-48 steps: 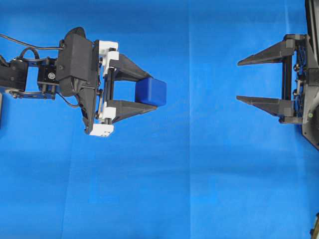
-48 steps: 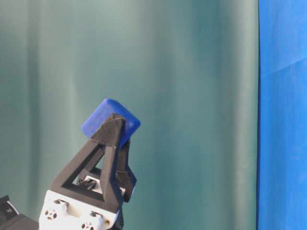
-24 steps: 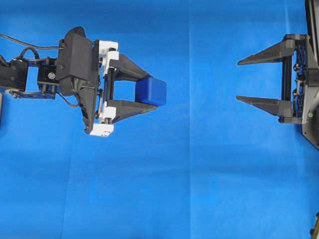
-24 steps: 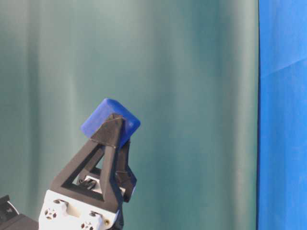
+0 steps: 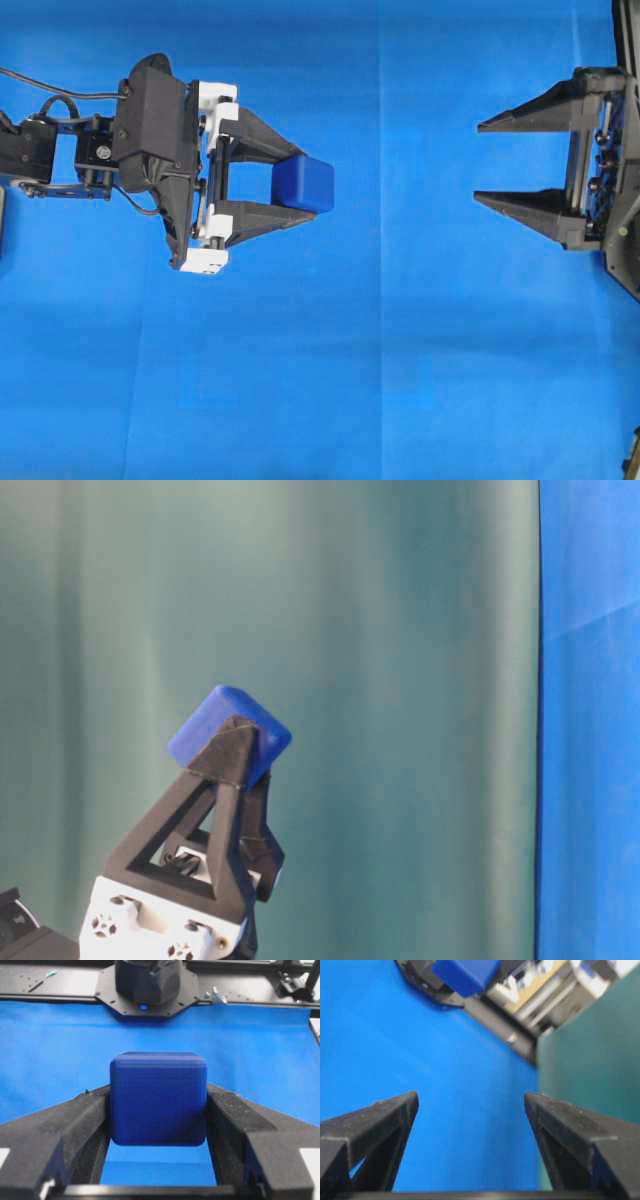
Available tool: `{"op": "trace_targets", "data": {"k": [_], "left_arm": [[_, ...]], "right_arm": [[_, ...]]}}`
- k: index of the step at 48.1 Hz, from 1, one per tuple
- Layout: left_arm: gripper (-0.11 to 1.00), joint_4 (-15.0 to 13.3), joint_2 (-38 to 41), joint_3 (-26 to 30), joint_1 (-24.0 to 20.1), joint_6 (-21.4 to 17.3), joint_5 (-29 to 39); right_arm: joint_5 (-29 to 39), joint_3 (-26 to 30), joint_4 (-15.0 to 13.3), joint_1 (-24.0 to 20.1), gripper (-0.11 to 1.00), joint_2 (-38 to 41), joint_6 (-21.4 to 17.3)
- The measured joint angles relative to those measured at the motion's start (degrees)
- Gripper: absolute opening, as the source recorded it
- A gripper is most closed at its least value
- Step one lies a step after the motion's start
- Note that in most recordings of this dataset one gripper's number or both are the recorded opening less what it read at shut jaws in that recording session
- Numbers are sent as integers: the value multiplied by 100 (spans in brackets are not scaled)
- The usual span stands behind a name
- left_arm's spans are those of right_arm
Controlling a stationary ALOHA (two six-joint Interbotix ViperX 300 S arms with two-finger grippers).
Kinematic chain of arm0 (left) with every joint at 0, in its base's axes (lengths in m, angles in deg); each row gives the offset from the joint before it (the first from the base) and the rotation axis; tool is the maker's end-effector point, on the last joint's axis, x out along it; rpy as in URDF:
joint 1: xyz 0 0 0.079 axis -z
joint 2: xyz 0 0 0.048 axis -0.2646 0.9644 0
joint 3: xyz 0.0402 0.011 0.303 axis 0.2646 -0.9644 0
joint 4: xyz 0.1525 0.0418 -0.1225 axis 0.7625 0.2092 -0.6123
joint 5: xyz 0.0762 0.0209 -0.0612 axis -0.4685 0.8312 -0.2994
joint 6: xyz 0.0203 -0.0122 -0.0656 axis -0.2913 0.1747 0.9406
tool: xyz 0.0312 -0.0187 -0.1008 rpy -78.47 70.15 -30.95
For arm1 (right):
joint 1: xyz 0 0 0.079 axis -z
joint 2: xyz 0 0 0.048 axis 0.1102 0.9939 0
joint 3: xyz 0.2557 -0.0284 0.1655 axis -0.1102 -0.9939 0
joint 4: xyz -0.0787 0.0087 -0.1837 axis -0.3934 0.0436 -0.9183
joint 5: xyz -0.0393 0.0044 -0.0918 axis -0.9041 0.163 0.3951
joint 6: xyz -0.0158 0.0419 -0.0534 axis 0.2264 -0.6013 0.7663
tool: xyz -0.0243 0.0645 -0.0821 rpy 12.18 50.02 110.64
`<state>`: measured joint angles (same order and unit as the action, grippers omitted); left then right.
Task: Handover the blue block to the right arm after grasping it with the left arm, then place it in the designated position.
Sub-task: 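Hold the cube with the left gripper while the right gripper rotates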
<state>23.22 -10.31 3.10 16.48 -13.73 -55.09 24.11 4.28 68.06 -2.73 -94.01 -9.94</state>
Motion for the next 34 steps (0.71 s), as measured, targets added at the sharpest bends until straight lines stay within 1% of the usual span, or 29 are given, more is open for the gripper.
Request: {"op": "trace_targets", "data": {"k": [4, 11, 22, 30, 34], "left_arm": [[49, 9, 0, 0, 0, 0, -9], [49, 0, 0, 0, -9, 0, -9], [49, -9, 0, 0, 0, 0, -9], [48, -9, 0, 0, -9, 0, -26], [49, -9, 0, 0, -9, 0, -44]], "right_arm": [[-88, 26, -343, 9, 97, -9, 343], [-272, 26, -809, 9, 97, -9, 809], [-492, 26, -1283, -79, 97, 18, 1397], [-615, 26, -1828, -97, 97, 44, 1898], [-668, 26, -1986, -114, 97, 53, 2065]]}}
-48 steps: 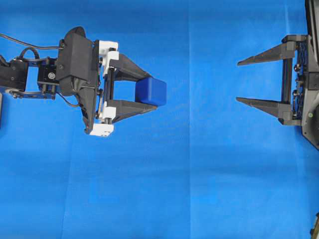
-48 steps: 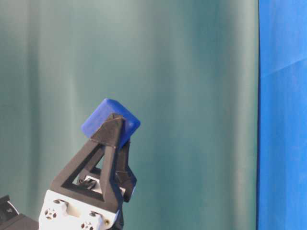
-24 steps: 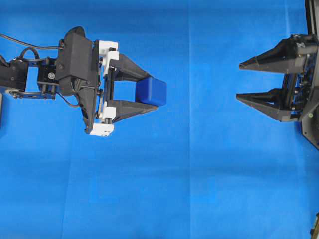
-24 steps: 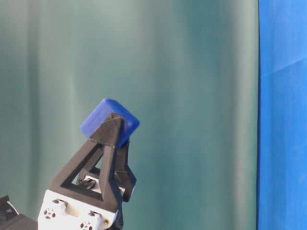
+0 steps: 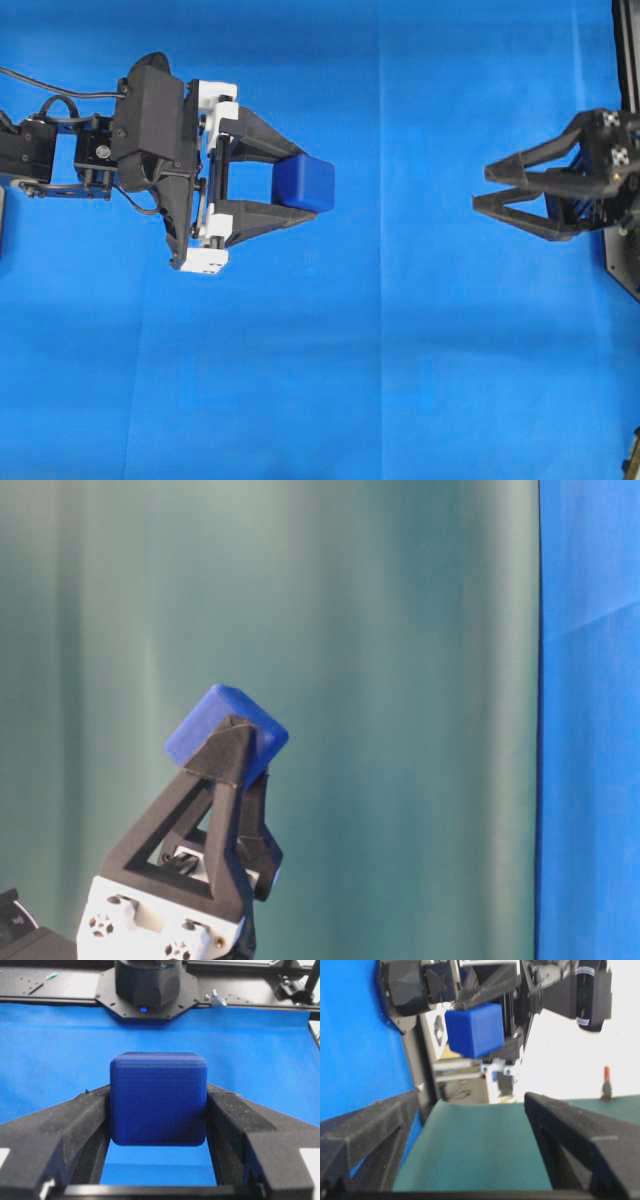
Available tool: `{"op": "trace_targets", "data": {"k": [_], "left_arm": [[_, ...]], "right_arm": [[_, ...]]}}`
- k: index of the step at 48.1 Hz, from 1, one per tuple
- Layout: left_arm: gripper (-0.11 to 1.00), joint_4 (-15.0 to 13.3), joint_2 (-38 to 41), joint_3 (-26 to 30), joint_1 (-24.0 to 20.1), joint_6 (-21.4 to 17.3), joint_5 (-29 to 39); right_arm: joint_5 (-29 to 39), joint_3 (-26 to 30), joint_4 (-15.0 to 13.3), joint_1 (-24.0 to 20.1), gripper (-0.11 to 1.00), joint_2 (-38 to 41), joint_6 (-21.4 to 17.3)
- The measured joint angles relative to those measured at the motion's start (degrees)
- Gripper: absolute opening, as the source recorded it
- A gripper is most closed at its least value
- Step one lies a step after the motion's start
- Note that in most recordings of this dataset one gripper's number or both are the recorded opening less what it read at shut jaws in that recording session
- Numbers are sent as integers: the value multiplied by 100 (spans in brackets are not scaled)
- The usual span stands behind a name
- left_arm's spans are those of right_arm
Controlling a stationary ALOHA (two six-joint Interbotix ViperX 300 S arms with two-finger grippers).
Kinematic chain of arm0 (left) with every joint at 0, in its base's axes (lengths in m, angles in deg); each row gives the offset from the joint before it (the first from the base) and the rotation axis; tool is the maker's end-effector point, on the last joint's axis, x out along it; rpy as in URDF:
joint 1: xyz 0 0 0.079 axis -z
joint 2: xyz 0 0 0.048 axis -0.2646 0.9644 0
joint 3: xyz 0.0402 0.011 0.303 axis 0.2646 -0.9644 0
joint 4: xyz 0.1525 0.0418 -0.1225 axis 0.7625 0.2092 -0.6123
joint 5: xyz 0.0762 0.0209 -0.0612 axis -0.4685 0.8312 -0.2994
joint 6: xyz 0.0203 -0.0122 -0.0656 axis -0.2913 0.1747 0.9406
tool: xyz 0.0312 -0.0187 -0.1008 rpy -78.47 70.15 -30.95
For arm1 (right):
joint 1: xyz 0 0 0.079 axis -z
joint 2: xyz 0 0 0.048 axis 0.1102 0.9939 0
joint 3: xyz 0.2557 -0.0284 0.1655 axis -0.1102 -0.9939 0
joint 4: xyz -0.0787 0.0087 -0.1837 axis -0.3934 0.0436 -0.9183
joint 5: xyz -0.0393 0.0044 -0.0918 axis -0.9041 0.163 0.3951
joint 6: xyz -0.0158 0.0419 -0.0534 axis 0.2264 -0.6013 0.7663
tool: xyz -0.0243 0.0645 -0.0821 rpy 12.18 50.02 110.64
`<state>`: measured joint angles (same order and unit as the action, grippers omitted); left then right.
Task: Handover the blue block to the right arm after grasping it with the left arm, then place it in the designated position.
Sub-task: 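Hold the cube with the left gripper while the right gripper rotates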
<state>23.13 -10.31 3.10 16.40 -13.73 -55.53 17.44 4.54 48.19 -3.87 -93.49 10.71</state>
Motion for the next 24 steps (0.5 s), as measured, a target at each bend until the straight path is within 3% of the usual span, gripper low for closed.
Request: {"op": "trace_targets", "data": {"k": [8, 24], "left_arm": [[49, 0, 0, 0, 9, 9, -9], [49, -9, 0, 0, 9, 9, -53]], "right_arm": [[-35, 0, -114, -18, 96, -9, 193], [-44, 0, -123, -26, 96, 0, 229]]}}
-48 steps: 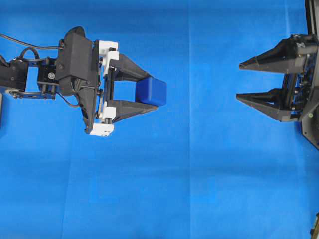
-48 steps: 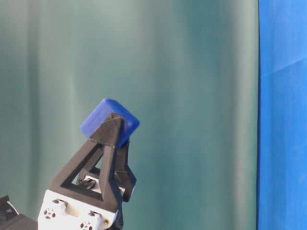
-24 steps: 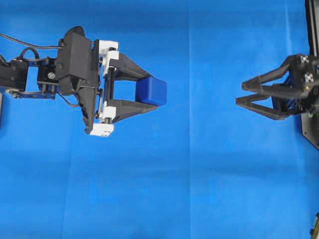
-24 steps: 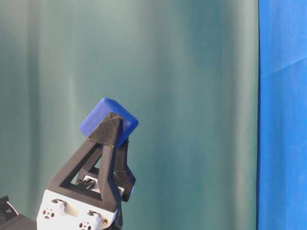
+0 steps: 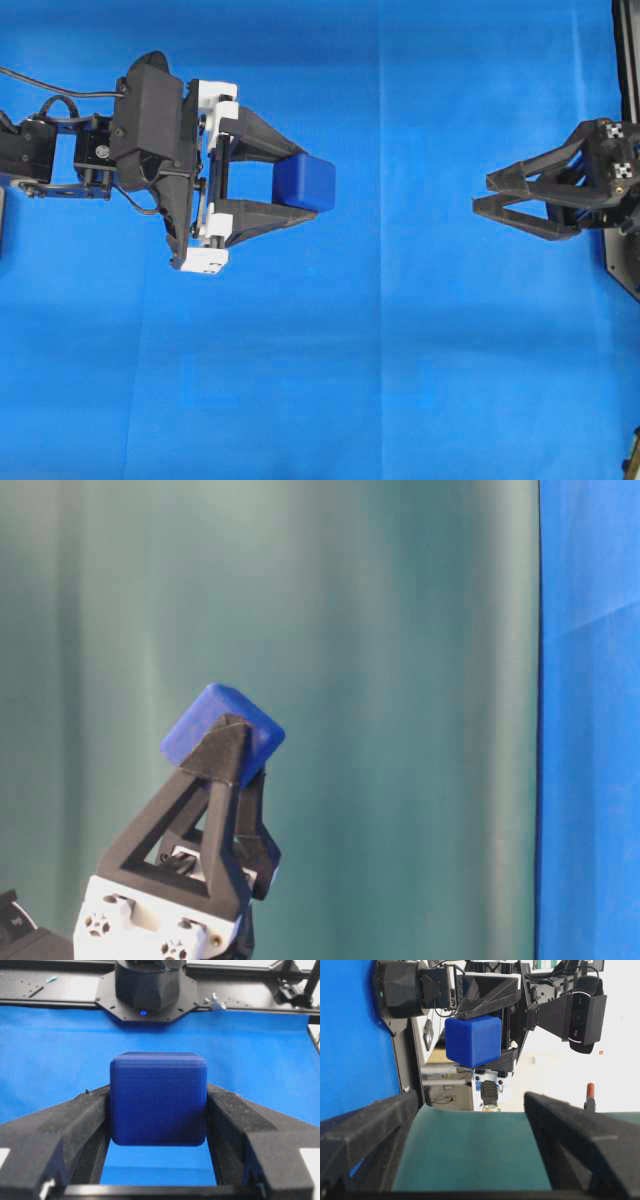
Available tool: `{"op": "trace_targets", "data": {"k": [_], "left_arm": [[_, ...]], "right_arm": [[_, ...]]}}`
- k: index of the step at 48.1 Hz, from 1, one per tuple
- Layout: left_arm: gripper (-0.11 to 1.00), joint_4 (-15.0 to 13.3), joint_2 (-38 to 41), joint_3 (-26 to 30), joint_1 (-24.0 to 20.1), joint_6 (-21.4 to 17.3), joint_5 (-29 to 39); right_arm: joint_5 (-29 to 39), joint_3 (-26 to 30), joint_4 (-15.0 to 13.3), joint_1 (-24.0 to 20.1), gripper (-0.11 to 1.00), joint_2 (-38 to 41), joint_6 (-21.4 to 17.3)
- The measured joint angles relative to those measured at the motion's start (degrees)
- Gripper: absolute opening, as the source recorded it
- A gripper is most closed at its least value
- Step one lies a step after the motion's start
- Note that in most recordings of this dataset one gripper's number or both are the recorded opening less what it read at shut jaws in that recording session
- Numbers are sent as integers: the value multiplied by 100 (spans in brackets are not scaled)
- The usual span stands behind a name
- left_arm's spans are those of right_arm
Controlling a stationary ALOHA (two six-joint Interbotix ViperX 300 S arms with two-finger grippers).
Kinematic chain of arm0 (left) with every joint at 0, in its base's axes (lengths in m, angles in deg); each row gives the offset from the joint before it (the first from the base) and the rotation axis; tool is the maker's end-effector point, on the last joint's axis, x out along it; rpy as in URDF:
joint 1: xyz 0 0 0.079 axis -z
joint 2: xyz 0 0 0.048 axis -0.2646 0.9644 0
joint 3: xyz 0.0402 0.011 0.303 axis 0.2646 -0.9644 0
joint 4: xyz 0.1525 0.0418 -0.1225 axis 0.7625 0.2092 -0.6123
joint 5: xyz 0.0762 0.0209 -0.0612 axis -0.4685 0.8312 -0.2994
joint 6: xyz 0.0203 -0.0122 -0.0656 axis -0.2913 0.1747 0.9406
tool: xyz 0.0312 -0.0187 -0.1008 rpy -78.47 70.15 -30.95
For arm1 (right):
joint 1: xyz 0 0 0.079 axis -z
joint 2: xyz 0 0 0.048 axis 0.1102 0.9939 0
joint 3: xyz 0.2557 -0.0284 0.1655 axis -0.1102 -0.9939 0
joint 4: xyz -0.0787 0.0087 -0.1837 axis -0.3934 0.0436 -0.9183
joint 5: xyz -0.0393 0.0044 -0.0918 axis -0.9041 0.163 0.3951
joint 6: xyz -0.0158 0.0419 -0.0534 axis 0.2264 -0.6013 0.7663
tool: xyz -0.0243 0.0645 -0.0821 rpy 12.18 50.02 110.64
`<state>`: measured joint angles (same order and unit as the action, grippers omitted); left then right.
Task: Handover the blue block to the right arm after grasping it with the left arm, then place it in the designated position.
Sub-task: 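Hold the cube with the left gripper while the right gripper rotates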
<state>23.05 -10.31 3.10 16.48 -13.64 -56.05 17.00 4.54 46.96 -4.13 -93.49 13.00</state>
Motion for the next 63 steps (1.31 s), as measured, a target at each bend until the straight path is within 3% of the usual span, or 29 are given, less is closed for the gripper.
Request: {"op": "trace_targets", "data": {"k": [63], "left_arm": [[49, 0, 0, 0, -9, 0, 0]], "right_arm": [[0, 35, 0, 0, 95, 79, 9]]}}
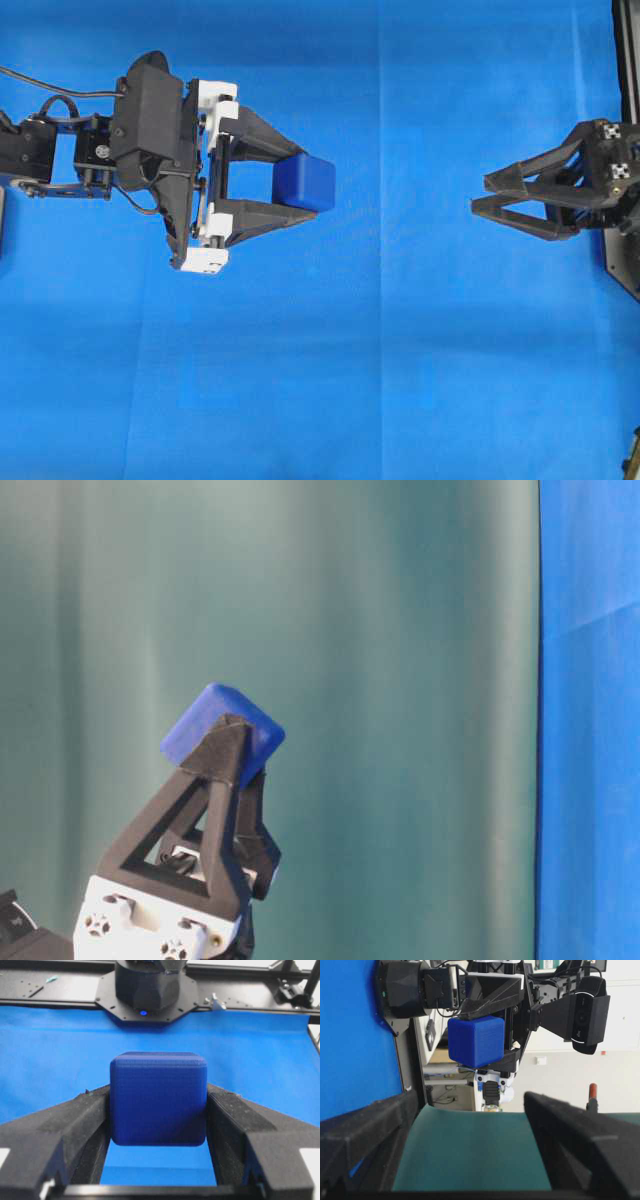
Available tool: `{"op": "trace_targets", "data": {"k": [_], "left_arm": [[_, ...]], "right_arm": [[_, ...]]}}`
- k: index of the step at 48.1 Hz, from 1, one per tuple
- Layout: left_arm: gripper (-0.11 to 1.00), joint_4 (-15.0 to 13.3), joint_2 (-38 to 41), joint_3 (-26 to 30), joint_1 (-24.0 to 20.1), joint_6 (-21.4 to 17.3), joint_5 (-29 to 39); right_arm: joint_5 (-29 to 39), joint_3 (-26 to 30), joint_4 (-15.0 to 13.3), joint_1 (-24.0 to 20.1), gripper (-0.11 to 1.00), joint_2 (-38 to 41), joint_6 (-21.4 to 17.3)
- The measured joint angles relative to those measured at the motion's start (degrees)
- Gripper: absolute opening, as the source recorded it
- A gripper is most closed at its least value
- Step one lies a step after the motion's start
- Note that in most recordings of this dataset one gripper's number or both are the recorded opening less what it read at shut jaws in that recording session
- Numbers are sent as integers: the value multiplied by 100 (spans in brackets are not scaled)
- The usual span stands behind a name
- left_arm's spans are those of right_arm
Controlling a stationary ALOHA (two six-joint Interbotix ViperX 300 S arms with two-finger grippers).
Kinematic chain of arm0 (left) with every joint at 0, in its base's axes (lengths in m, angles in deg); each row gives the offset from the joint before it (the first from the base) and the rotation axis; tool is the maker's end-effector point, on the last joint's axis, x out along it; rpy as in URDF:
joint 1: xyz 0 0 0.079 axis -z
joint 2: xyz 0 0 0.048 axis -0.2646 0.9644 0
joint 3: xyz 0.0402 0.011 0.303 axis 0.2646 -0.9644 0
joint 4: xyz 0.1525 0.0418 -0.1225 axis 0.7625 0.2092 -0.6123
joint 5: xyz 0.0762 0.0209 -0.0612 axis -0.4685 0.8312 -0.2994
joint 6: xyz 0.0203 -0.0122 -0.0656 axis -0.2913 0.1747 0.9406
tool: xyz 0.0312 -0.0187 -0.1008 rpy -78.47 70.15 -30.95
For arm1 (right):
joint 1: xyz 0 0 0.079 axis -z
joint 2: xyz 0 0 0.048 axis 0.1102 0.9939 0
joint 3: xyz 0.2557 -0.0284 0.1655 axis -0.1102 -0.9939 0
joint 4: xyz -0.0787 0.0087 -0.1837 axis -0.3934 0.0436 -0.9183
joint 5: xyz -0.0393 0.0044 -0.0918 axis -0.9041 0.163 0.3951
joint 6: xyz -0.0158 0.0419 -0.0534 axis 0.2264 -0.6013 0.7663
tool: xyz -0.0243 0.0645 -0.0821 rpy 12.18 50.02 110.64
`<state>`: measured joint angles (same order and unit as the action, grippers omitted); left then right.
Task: Handover the blue block to the right arm after grasping it with the left arm, then place it in the designated position.
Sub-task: 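Hold the cube with the left gripper while the right gripper rotates, then move the right gripper toward the cube held by the left gripper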
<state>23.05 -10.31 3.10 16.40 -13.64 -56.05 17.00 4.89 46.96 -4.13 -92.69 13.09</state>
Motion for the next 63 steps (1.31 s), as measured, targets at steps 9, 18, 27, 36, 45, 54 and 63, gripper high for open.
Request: {"op": "trace_targets", "data": {"k": [9, 18, 27, 36, 45, 54, 63], "left_arm": [[49, 0, 0, 0, 0, 0, 0], [49, 9, 0, 0, 0, 0, 0], [49, 0, 0, 0, 9, 0, 0], [49, 0, 0, 0, 18, 0, 0], [49, 0, 0, 0, 26, 0, 0], [49, 0, 0, 0, 26, 0, 0], [49, 0, 0, 0, 26, 0, 0]], "right_arm": [[9, 255, 9, 0, 95, 369, -18], [0, 694, 18, 0, 95, 1020, -9], [0, 1274, 18, 0, 95, 1775, -9], [9, 1784, 18, 0, 95, 2399, -9], [0, 2241, 18, 0, 95, 2944, -9], [0, 2610, 18, 0, 95, 3366, -18], [0, 2795, 18, 0, 95, 3533, -18]]}}
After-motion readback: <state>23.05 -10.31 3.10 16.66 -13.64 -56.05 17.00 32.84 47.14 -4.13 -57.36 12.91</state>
